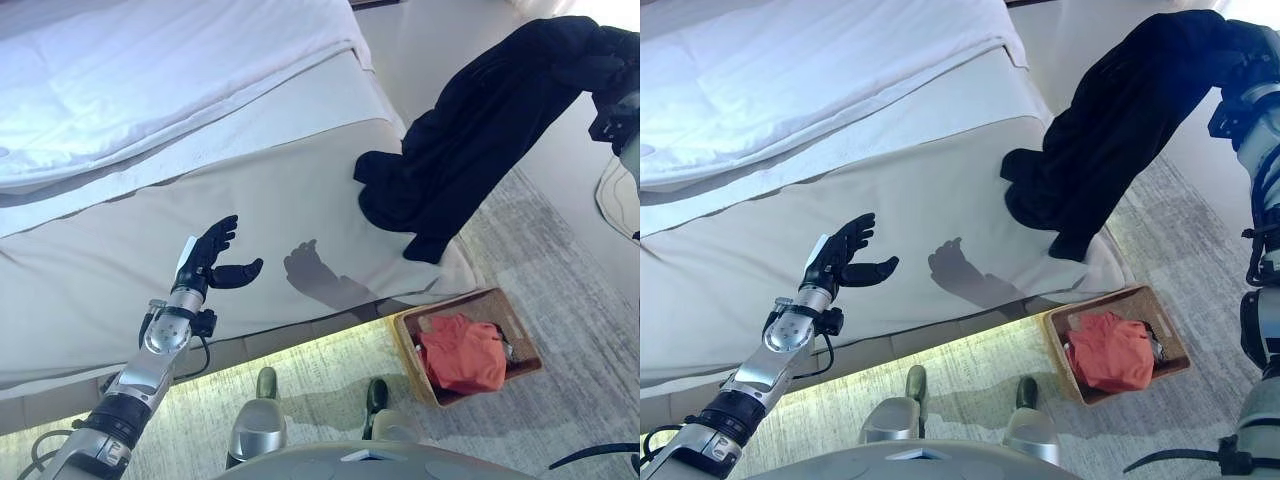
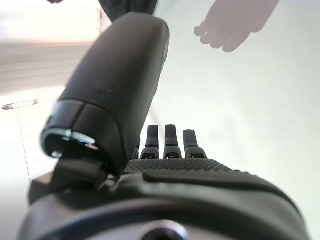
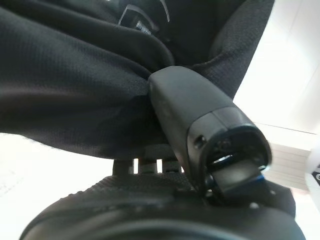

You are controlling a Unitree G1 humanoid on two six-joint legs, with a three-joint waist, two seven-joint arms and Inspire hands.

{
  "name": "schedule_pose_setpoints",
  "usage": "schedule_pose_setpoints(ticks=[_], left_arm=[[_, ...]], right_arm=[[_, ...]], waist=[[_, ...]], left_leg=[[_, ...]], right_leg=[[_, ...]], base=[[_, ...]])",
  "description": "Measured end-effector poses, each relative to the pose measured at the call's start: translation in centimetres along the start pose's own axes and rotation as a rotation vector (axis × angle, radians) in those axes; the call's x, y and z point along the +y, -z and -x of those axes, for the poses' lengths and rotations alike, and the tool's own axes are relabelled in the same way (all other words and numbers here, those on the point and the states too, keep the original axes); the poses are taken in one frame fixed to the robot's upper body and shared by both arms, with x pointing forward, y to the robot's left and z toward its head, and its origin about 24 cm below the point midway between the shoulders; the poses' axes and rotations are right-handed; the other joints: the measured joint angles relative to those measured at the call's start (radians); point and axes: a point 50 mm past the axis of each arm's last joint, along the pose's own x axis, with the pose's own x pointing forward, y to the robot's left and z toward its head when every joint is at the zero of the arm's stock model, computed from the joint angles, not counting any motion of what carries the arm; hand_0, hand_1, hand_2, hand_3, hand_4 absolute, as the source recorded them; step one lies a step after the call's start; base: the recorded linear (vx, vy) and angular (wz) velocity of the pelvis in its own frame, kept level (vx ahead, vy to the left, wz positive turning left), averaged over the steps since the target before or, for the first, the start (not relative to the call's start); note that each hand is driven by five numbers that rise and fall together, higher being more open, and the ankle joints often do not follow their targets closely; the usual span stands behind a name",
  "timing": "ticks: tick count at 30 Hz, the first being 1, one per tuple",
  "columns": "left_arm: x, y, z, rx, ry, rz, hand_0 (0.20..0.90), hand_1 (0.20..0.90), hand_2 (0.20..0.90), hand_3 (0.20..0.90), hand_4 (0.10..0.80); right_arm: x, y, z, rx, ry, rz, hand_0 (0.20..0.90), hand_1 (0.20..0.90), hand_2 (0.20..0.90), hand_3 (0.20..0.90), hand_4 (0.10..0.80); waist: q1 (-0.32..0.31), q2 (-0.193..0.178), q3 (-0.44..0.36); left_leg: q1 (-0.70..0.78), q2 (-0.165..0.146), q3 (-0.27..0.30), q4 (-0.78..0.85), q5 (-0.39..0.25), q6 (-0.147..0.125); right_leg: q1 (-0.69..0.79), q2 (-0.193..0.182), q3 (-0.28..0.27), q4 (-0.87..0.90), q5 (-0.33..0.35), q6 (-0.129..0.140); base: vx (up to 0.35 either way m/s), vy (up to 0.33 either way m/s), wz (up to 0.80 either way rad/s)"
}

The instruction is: Pick up the clothes from the bed and place them into the basket

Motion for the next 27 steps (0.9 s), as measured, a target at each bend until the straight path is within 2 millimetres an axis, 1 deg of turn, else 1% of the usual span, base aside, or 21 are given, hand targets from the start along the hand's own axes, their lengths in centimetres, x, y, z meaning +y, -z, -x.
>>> schedule_pose_setpoints(ticks=[2, 7, 11, 13, 16, 19, 20, 21, 24, 27], left_arm=[[0.0, 0.3, 0.0, 0.013, -0.005, 0.001, 0.900, 0.900, 0.900, 0.900, 0.800], [-0.4, 0.8, 0.0, 0.033, -0.003, 0.009, 0.900, 0.900, 0.900, 0.900, 0.800], [-0.4, 1.6, 0.0, 0.069, -0.013, 0.009, 0.900, 0.900, 0.900, 0.900, 0.800], [-0.4, 1.7, 0.0, 0.072, -0.015, 0.007, 0.900, 0.900, 0.900, 0.900, 0.800], [-0.5, 1.7, 0.0, 0.071, -0.012, -0.009, 0.900, 0.900, 0.900, 0.900, 0.800], [-0.5, 1.5, -0.2, 0.062, -0.010, -0.022, 0.900, 0.900, 0.900, 0.900, 0.800], [-0.5, 1.5, -0.2, 0.062, -0.009, -0.026, 0.900, 0.900, 0.900, 0.900, 0.800], [-0.5, 1.5, -0.2, 0.065, -0.009, -0.026, 0.900, 0.900, 0.900, 0.900, 0.800], [-0.6, 1.7, -0.2, 0.084, -0.013, -0.027, 0.900, 0.900, 0.900, 0.900, 0.800], [-0.8, 1.7, -0.2, 0.086, -0.013, -0.024, 0.900, 0.900, 0.900, 0.900, 0.800]], right_arm=[[0.1, -1.4, -0.1, -0.036, 0.001, -0.003, 0.300, 0.300, 0.300, 0.200, 0.100], [-0.6, -4.1, 0.3, -0.106, 0.041, 0.036, 0.300, 0.300, 0.300, 0.200, 0.100], [-1.0, -6.6, 0.7, -0.176, 0.066, 0.058, 0.300, 0.300, 0.300, 0.200, 0.100], [-1.4, -7.3, 1.0, -0.200, 0.089, 0.064, 0.300, 0.300, 0.300, 0.200, 0.100], [-1.2, -7.6, 1.1, -0.216, 0.089, 0.069, 0.300, 0.300, 0.300, 0.200, 0.100], [-1.2, -7.2, 1.1, -0.208, 0.083, 0.077, 0.300, 0.300, 0.300, 0.200, 0.100], [-1.2, -6.7, 1.2, -0.197, 0.081, 0.080, 0.300, 0.300, 0.300, 0.200, 0.100], [-1.2, -6.3, 1.2, -0.189, 0.078, 0.084, 0.300, 0.300, 0.300, 0.200, 0.100], [-1.6, -3.3, 1.4, -0.113, 0.064, 0.111, 0.300, 0.300, 0.300, 0.200, 0.100], [-2.0, -0.9, 1.6, -0.040, 0.046, 0.138, 0.300, 0.300, 0.300, 0.200, 0.100]], waist=[[-0.012, 0.000, -0.002], [-0.025, 0.000, -0.002], [-0.041, -0.002, -0.003], [-0.056, -0.002, -0.004], [-0.069, -0.003, -0.004], [-0.079, -0.009, -0.008], [-0.088, -0.011, -0.010], [-0.094, -0.013, -0.010], [-0.121, -0.022, -0.017], [-0.142, -0.022, -0.019]], left_leg=[[0.008, 0.003, 0.004, -0.001, 0.000, 0.000], [0.019, 0.004, 0.026, -0.006, 0.000, 0.000], [0.029, 0.004, 0.049, -0.019, 0.000, 0.000], [0.030, 0.005, 0.053, -0.022, 0.000, 0.000], [0.035, 0.004, 0.066, -0.022, 0.000, 0.000], [0.036, 0.004, 0.090, -0.022, 0.000, 0.000], [0.037, 0.005, 0.097, -0.022, 0.000, 0.000], [0.037, 0.005, 0.098, -0.022, 0.000, 0.000], [0.047, 0.008, 0.119, -0.023, -0.001, 0.000], [0.046, 0.014, 0.139, -0.023, -0.001, 0.000]], right_leg=[[0.003, 0.004, 0.006, 0.000, 0.000, 0.000], [0.000, 0.004, 0.013, 0.000, 0.000, 0.000], [-0.011, 0.005, 0.038, 0.000, 0.000, 0.000], [-0.014, 0.006, 0.041, 0.000, 0.000, 0.000], [-0.017, 0.006, 0.054, 0.000, 0.000, 0.000], [-0.031, 0.007, 0.077, 0.000, 0.000, 0.000], [-0.035, 0.009, 0.090, 0.000, 0.002, 0.003], [-0.036, 0.010, 0.091, 0.000, 0.002, 0.004], [-0.038, 0.014, 0.111, 0.000, 0.005, 0.007], [-0.052, 0.020, 0.128, 0.000, 0.015, 0.007]], base=[[-0.028, 0.010, -0.09], [-0.002, 0.008, -0.10], [0.016, 0.022, -0.16], [0.017, 0.025, -0.06], [0.010, 0.009, -0.13], [-0.010, 0.005, -0.22], [-0.018, 0.008, -0.16], [-0.022, 0.020, -0.14], [-0.032, 0.024, -0.17], [-0.045, 0.025, -0.21]])
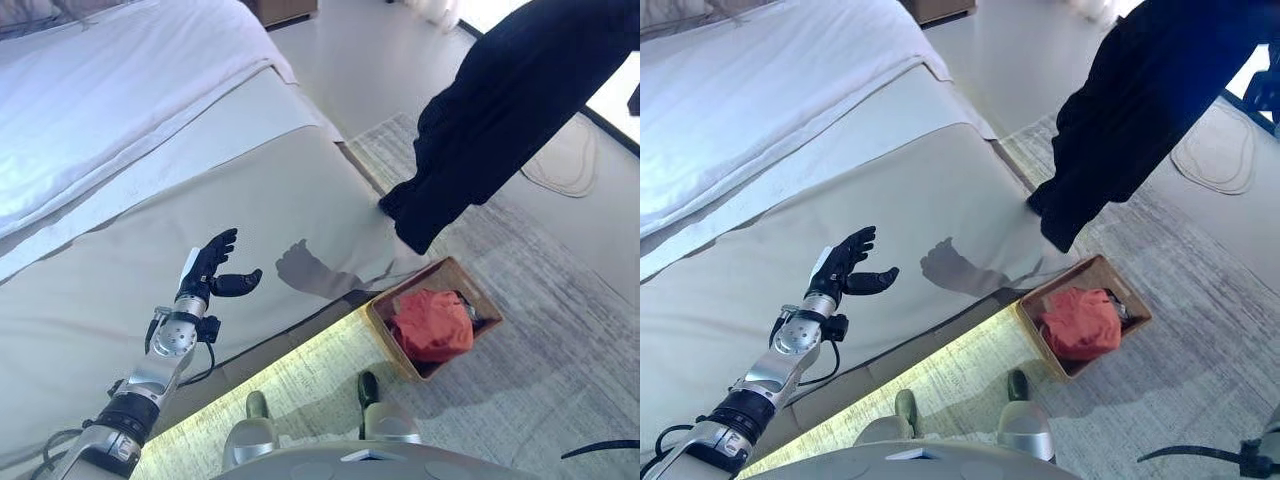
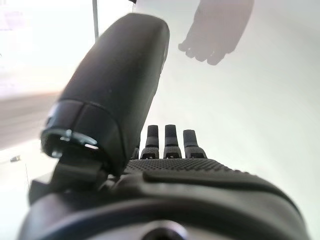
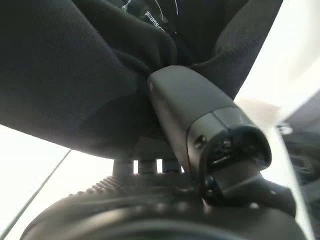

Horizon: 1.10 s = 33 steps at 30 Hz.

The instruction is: Pick up the clothes from the bed and place them into the basket

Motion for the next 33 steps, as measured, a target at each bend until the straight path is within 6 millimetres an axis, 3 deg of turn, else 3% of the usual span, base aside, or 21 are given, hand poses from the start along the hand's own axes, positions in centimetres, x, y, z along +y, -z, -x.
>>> schedule_pose_setpoints(ticks=[5, 13, 18, 33], left_arm=[[-0.8, 0.1, 0.0, 0.009, 0.013, 0.001, 0.900, 0.900, 0.900, 0.900, 0.800], [-1.8, 0.0, -0.1, 0.005, 0.027, 0.019, 0.900, 0.900, 0.900, 0.900, 0.800], [-1.8, 0.2, 0.0, 0.013, 0.029, 0.016, 0.900, 0.900, 0.900, 0.900, 0.800], [-2.1, 0.3, 0.0, 0.015, 0.048, 0.016, 0.900, 0.900, 0.900, 0.900, 0.800]], right_arm=[[0.1, 3.2, 0.6, 0.098, -0.045, 0.041, 0.300, 0.300, 0.300, 0.200, 0.100], [-0.9, 5.2, 1.5, 0.145, -0.035, 0.022, 0.300, 0.300, 0.300, 0.200, 0.100], [-0.4, 6.4, 2.3, 0.166, -0.089, 0.034, 0.300, 0.300, 0.300, 0.200, 0.100], [6.1, 13.7, 4.5, 0.362, -0.249, -0.047, 0.300, 0.300, 0.300, 0.200, 0.100]], waist=[[-0.046, 0.006, -0.003], [-0.087, 0.041, -0.026], [-0.091, 0.054, -0.036], [-0.085, 0.054, -0.037]], left_leg=[[0.000, 0.004, 0.027, 0.000, 0.000, 0.000], [0.003, 0.005, 0.045, -0.001, -0.001, 0.000], [0.006, 0.008, 0.055, -0.003, -0.001, 0.000], [0.007, 0.010, 0.055, -0.001, -0.001, 0.000]], right_leg=[[-0.019, 0.008, 0.032, 0.000, 0.010, -0.001], [-0.028, 0.011, 0.051, 0.000, 0.014, -0.002], [-0.032, 0.017, 0.065, 0.000, 0.014, -0.002], [-0.033, 0.018, 0.070, 0.000, 0.020, -0.006]], base=[[-0.017, 0.019, -0.18], [0.010, 0.005, -0.08], [0.025, -0.013, -0.07], [-0.006, -0.005, 0.00]])
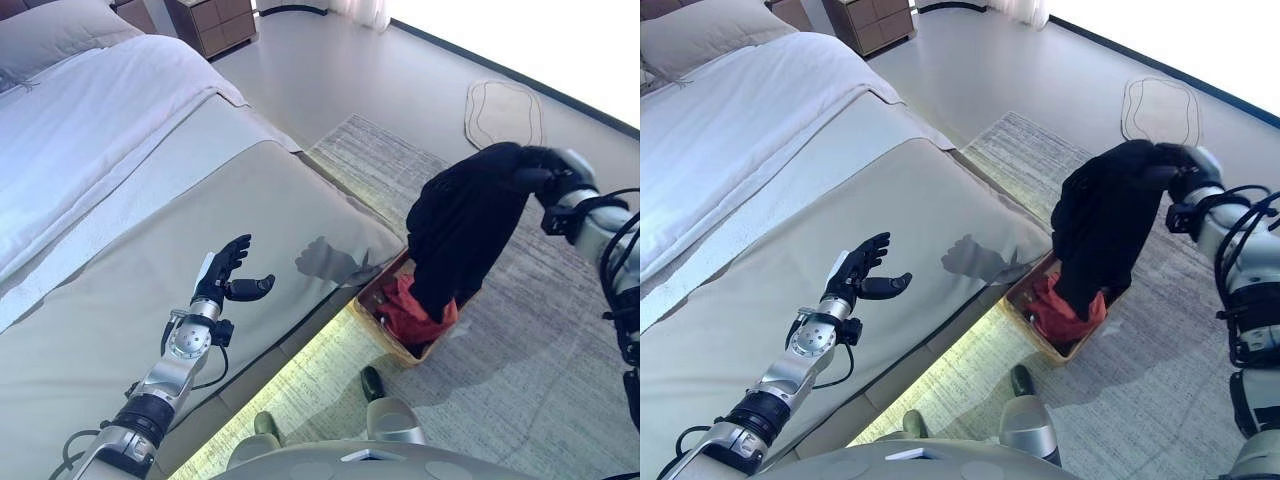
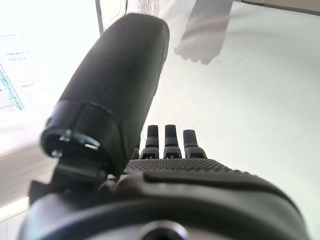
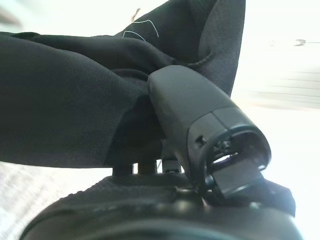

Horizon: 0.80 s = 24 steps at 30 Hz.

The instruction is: Pick up the clothes from the bed and place them into the basket

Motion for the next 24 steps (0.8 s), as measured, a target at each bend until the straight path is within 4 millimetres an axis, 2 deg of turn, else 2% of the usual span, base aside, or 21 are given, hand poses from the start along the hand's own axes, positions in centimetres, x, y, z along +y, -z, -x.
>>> schedule_pose_setpoints(ticks=[6, 10, 14, 17, 19, 24], left_arm=[[-0.2, 0.0, 0.0, 0.001, 0.005, -0.003, 0.900, 0.900, 0.900, 0.900, 0.800], [-0.4, 0.1, 0.1, 0.007, 0.006, -0.007, 0.900, 0.900, 0.900, 0.900, 0.800], [-0.5, 0.2, 0.1, 0.011, -0.001, -0.011, 0.900, 0.900, 0.900, 0.900, 0.800], [-0.6, 0.3, 0.1, 0.024, -0.007, -0.016, 0.900, 0.900, 0.900, 0.900, 0.800], [-0.6, 0.3, 0.1, 0.025, -0.008, -0.017, 0.900, 0.900, 0.900, 0.900, 0.800], [-0.7, 0.4, 0.1, 0.037, -0.002, -0.020, 0.900, 0.900, 0.900, 0.900, 0.800]], right_arm=[[1.4, 3.5, 0.2, 0.081, 0.010, 0.024, 0.300, 0.300, 0.300, 0.200, 0.100], [1.9, 6.9, 0.8, 0.164, 0.043, 0.015, 0.300, 0.300, 0.300, 0.200, 0.100], [1.5, 10.7, 1.5, 0.283, 0.101, 0.025, 0.300, 0.300, 0.300, 0.200, 0.100], [0.7, 12.6, 2.0, 0.349, 0.143, 0.053, 0.300, 0.300, 0.300, 0.200, 0.100], [0.0, 13.6, 2.4, 0.386, 0.173, 0.071, 0.300, 0.300, 0.300, 0.200, 0.100], [-0.6, 14.0, 2.6, 0.387, 0.205, 0.096, 0.300, 0.300, 0.300, 0.200, 0.100]], waist=[[0.007, 0.000, 0.000], [0.009, 0.000, 0.000], [0.010, 0.000, -0.001], [0.008, 0.001, -0.001], [0.006, 0.002, -0.002], [0.005, 0.023, -0.017]], left_leg=[[-0.003, 0.000, -0.002, 0.000, 0.000, 0.000], [-0.003, 0.000, -0.003, -0.002, 0.000, 0.000], [-0.003, 0.001, -0.003, -0.003, 0.000, 0.000], [-0.003, 0.001, -0.002, -0.003, 0.000, 0.000], [-0.004, 0.003, -0.002, -0.003, 0.000, 0.000], [-0.015, 0.009, -0.002, -0.004, 0.002, -0.003]], right_leg=[[-0.001, -0.001, -0.001, 0.000, 0.000, 0.000], [-0.001, -0.001, -0.002, 0.000, 0.000, 0.000], [-0.001, -0.001, -0.002, 0.000, 0.000, 0.000], [-0.002, -0.002, -0.001, 0.000, 0.000, 0.000], [-0.002, -0.003, -0.001, 0.000, 0.000, 0.000], [-0.015, 0.000, -0.002, 0.000, 0.000, 0.000]], base=[[-0.011, 0.000, 0.00], [-0.019, -0.004, 0.00], [-0.027, -0.005, 0.00], [-0.022, -0.006, -0.01], [0.000, 0.000, 0.00], [0.000, 0.000, 0.00]])
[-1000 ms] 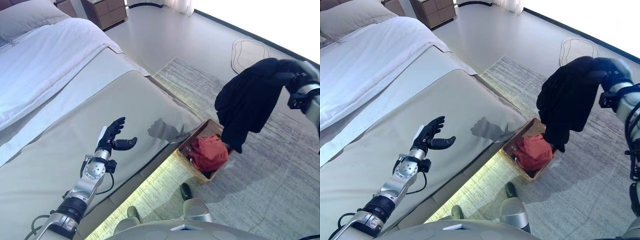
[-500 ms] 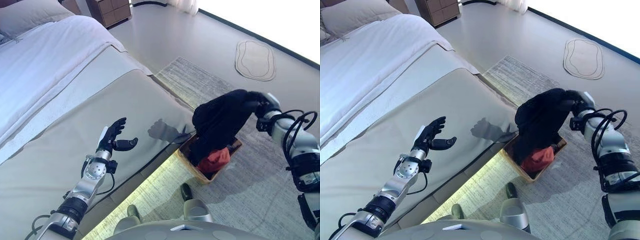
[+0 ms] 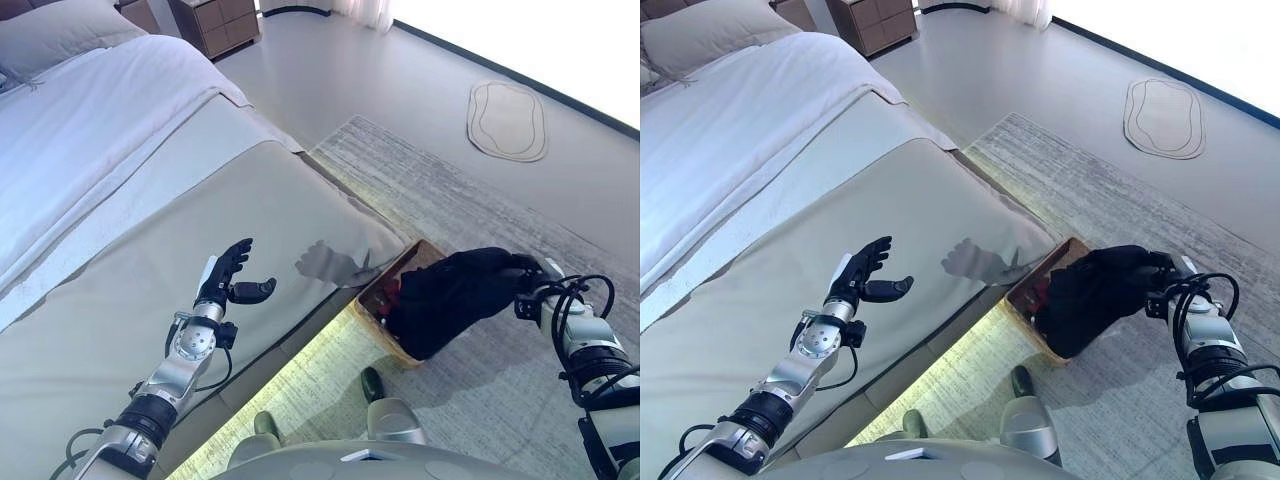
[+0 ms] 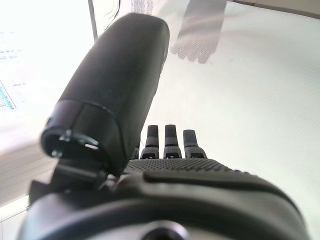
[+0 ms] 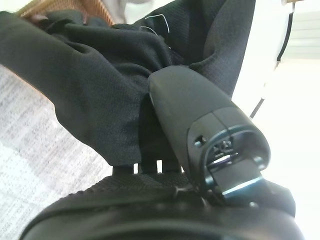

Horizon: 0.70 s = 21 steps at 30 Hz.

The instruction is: Pick up the clothes from the bed and place them into the basket

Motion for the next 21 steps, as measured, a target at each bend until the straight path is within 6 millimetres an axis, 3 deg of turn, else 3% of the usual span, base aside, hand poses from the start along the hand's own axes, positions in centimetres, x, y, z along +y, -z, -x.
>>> schedule_pose_setpoints(ticks=[2, 3, 4, 21], left_arm=[[-0.2, 0.1, 0.0, 0.007, 0.006, -0.003, 0.900, 0.900, 0.900, 0.900, 0.800], [-0.4, 0.1, 0.1, 0.008, 0.014, -0.006, 0.900, 0.900, 0.900, 0.900, 0.800], [-0.5, 0.1, 0.1, 0.008, 0.020, -0.005, 0.900, 0.900, 0.900, 0.900, 0.800], [-1.2, 0.2, 0.1, 0.010, 0.038, 0.001, 0.900, 0.900, 0.900, 0.900, 0.800]], right_arm=[[0.0, 0.0, 0.0, -0.006, 0.002, 0.004, 0.300, 0.300, 0.300, 0.200, 0.100], [0.0, 0.0, 0.0, -0.007, 0.003, 0.010, 0.396, 0.396, 0.396, 0.313, 0.213], [0.0, 0.0, 0.0, -0.015, 0.005, 0.023, 0.900, 0.900, 0.900, 0.900, 0.800], [0.2, -0.9, 0.1, -0.083, 0.006, 0.065, 0.900, 0.900, 0.900, 0.900, 0.800]], waist=[[0.000, 0.013, -0.008], [0.002, 0.021, -0.013], [0.004, 0.029, -0.017], [0.025, 0.049, -0.023]], left_leg=[[-0.004, 0.000, -0.001, 0.000, 0.001, -0.002], [-0.004, 0.000, -0.002, 0.000, 0.001, -0.002], [-0.004, 0.000, -0.002, 0.000, 0.001, -0.002], [-0.034, 0.001, -0.030, 0.001, 0.010, -0.013]], right_leg=[[-0.002, 0.000, -0.002, 0.000, 0.000, 0.000], [-0.001, 0.000, -0.002, 0.000, 0.000, 0.000], [-0.001, 0.000, -0.003, 0.000, 0.000, 0.000], [-0.017, -0.001, -0.025, 0.000, 0.000, 0.000]], base=[[0.000, 0.000, 0.00], [0.000, 0.000, 0.00], [0.000, 0.000, 0.00], [-0.008, -0.006, 0.03]])
